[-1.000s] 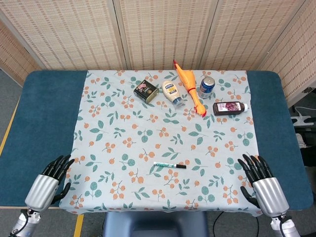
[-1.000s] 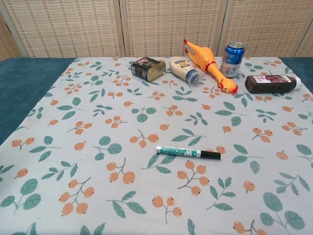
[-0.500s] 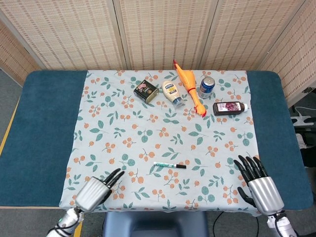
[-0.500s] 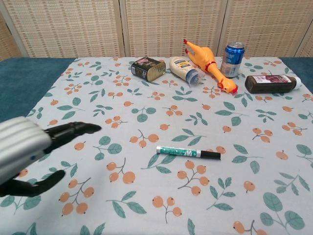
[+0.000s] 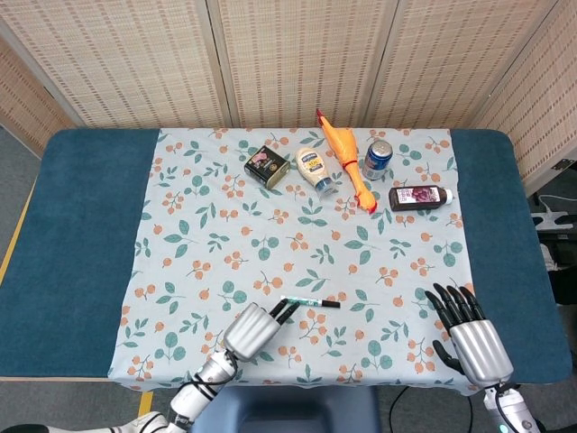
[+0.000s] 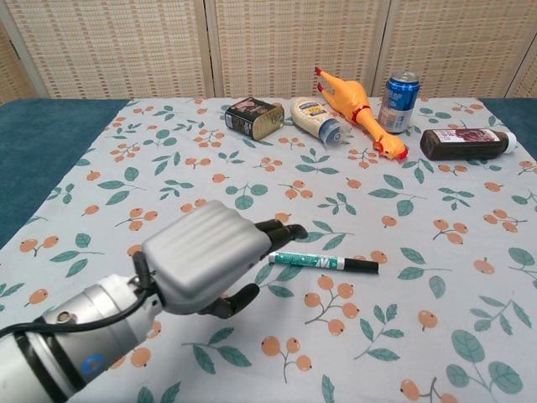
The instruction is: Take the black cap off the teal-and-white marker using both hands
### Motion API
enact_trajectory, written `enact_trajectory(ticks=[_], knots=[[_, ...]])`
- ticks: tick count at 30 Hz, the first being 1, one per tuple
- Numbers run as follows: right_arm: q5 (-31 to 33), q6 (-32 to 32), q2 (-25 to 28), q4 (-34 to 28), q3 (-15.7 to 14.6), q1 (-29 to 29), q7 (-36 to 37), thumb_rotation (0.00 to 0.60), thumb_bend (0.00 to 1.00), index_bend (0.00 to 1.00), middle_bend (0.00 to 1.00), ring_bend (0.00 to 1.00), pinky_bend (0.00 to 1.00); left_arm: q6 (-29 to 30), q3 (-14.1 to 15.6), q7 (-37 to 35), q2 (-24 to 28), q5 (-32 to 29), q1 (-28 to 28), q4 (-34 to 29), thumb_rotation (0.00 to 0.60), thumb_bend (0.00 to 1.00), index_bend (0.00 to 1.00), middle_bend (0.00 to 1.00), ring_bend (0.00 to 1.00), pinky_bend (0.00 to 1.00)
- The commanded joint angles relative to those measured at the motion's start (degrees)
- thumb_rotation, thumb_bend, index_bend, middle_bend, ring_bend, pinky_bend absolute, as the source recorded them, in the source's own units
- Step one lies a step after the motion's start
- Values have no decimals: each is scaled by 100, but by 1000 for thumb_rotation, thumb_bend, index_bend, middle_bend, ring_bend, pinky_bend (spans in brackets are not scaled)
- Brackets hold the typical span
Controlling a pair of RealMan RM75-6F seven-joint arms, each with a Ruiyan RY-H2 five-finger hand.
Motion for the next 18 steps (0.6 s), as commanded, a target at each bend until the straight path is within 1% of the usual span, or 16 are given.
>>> enact_trajectory(ticks=[1, 6, 11, 18], knots=[[51, -44, -24, 15, 15, 21, -22, 600, 250, 0, 0, 0, 0, -141, -163, 389, -371, -193, -257, 412, 600, 422, 210, 258, 983, 1000], [158, -135, -37, 17, 22, 47, -64, 600, 250, 0, 0, 0, 0, -43, -246, 602, -693, -162, -533, 949, 600, 416, 225, 268, 983, 1000], [206, -172, -38, 6, 22, 64, -84, 600, 250, 0, 0, 0, 0, 76, -224, 527, -851, -89, -723, 1339, 600, 415, 231, 272, 984, 1000], [231, -156, -39, -14, 16, 58, -118, 600, 250, 0, 0, 0, 0, 80, -243, 561, -1008, -175, -936, 1733, 600, 424, 274, 322, 984, 1000]])
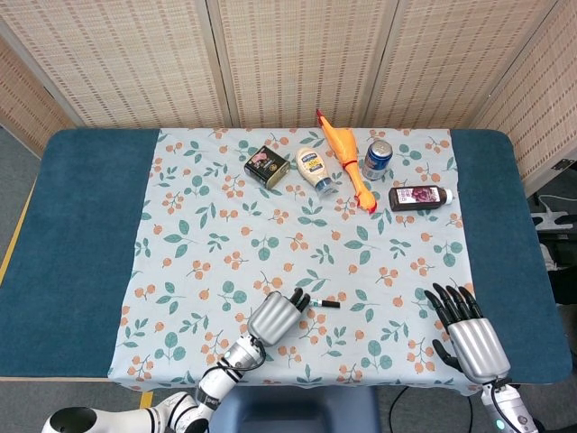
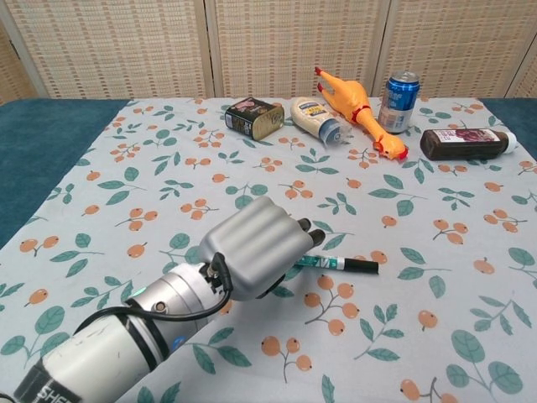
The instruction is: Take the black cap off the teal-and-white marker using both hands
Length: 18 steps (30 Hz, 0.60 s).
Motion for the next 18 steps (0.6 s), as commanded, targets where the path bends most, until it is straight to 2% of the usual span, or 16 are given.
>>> enact_trajectory(ticks=[1, 6, 18], knots=[[4, 2, -1, -2, -5, -1, -7, 600, 250, 0, 0, 0, 0, -1, 2, 28, -45, -44, -83, 108, 600, 425, 280, 328, 984, 1000], [3, -15, 6, -20, -23, 7, 3, 600, 250, 0, 0, 0, 0, -32, -42, 179, -98, -198, -173, 221, 600, 423, 301, 357, 984, 1000], [-28, 41, 37, -41, -40, -1, 38, 600, 250, 0, 0, 0, 0, 25, 87, 360, -95, -375, -266, 261, 600, 422, 370, 452, 986, 1000]])
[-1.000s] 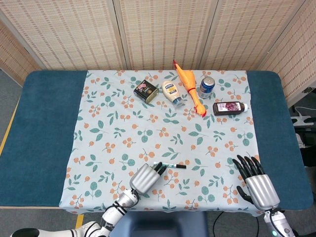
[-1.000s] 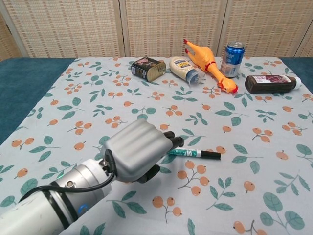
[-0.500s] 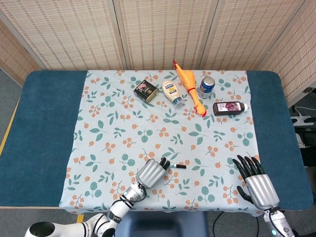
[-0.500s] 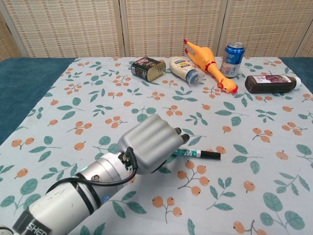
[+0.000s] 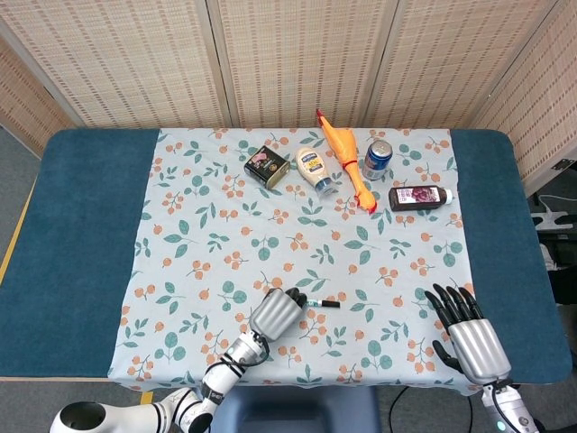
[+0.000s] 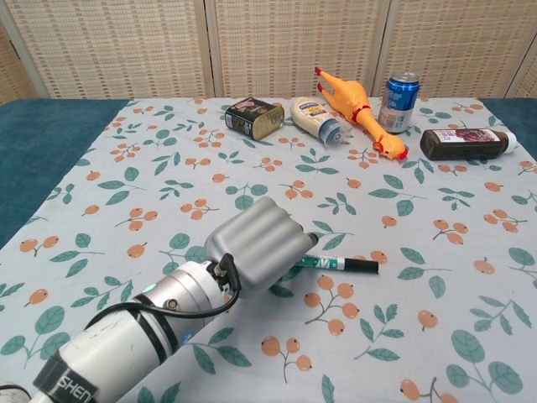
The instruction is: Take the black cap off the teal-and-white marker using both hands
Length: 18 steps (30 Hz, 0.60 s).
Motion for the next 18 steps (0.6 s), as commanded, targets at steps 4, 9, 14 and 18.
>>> enact_trajectory(ticks=[4, 9, 14, 18], knots=[[3, -7, -4, 1, -8, 2, -9, 600, 250, 0, 0, 0, 0, 55, 38, 55, -7, -48, -35, 55, 600, 415, 419, 516, 986, 1000], [0, 4, -14, -5, -11, -2, -28, 600, 250, 0, 0, 0, 0, 55, 72, 151, 46, -137, -46, -16, 600, 417, 427, 528, 986, 1000], [-8, 13, -17, -9, -19, -6, -30, 600, 250, 0, 0, 0, 0, 24, 83, 285, 116, -254, -58, -186, 600, 418, 418, 523, 987, 1000], [-4, 5, -25, 0, -21, -2, -33, 600, 250, 0, 0, 0, 0, -13, 87, 436, 181, -387, -61, -379, 600, 425, 405, 514, 987, 1000]])
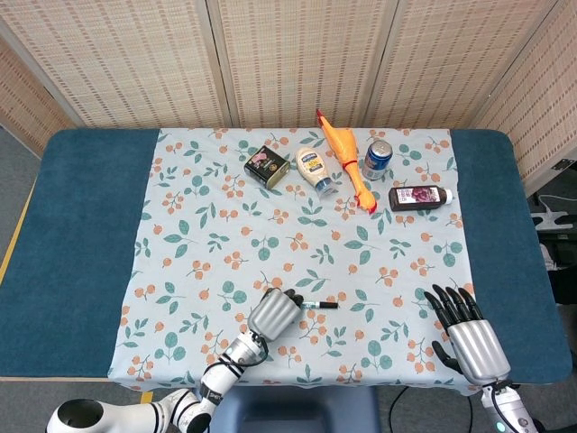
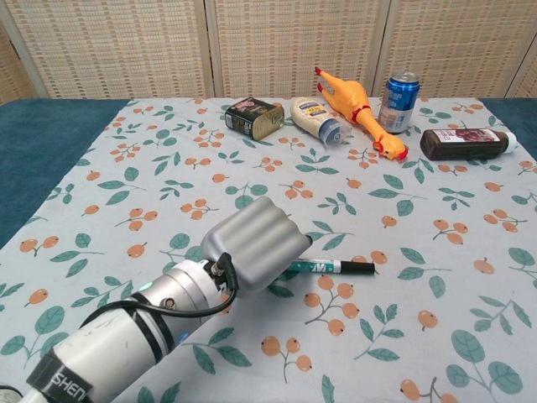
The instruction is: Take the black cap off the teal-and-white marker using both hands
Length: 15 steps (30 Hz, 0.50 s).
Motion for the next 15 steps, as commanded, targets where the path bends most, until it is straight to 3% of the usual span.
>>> enact_trajectory(ticks=[1, 11, 15], knots=[[10, -8, -5, 4, 3, 4, -2, 600, 250, 0, 0, 0, 0, -17, 10, 99, 43, -78, -7, -94, 600, 425, 405, 514, 987, 1000], [34, -16, -21, 20, 14, 13, -5, 600, 251, 0, 0, 0, 0, -62, 18, 389, 52, -355, -64, -165, 600, 413, 393, 510, 986, 1000], [42, -29, -32, 28, 10, 16, -15, 600, 251, 0, 0, 0, 0, -29, 60, 415, 77, -344, -101, -172, 600, 413, 454, 613, 988, 1000]])
